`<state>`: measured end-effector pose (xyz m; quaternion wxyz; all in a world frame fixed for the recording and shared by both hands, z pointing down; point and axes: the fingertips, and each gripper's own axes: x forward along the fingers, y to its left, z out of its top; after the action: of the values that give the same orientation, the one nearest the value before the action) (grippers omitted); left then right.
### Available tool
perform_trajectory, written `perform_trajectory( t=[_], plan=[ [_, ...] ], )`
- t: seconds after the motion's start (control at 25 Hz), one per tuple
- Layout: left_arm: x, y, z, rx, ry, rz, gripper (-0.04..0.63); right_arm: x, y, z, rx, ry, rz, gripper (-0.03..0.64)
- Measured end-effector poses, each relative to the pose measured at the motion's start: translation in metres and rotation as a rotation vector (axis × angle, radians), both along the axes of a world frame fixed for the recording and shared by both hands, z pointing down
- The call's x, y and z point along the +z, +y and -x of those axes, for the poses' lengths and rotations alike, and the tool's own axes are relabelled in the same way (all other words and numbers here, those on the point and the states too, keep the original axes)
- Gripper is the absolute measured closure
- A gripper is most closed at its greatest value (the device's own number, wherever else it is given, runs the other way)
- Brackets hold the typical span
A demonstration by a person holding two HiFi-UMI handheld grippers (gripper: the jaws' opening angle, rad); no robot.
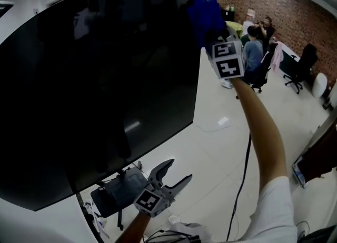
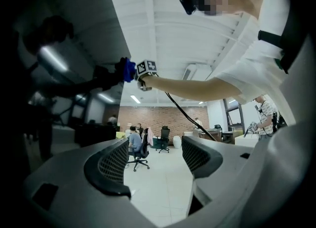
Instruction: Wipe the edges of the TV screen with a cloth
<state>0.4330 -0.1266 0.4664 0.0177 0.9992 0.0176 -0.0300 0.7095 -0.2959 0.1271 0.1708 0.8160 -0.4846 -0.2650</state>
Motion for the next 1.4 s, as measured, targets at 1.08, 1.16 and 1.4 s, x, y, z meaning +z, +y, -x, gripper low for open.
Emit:
perform_trajectory(
  t=[1.08, 1.16, 1.4],
  plan=[
    [0.116, -0.047, 0.023, -0.213, -0.157, 0.11, 0.275, 0.598, -0.009, 0.004, 0.041, -0.831, 0.511, 0.548],
    [0.118, -0.051, 0.033, -0.239, -0.158, 0.121, 0.274, 0.612, -0.011, 0.015, 0.028, -0.909, 0.488, 0.548],
    [0.111, -0.059, 0.071, -0.321, -0.141, 0.136, 0.275, 0.612, -0.022, 0.065, -0.022, -1.052, 0.437, 0.546]
  ],
)
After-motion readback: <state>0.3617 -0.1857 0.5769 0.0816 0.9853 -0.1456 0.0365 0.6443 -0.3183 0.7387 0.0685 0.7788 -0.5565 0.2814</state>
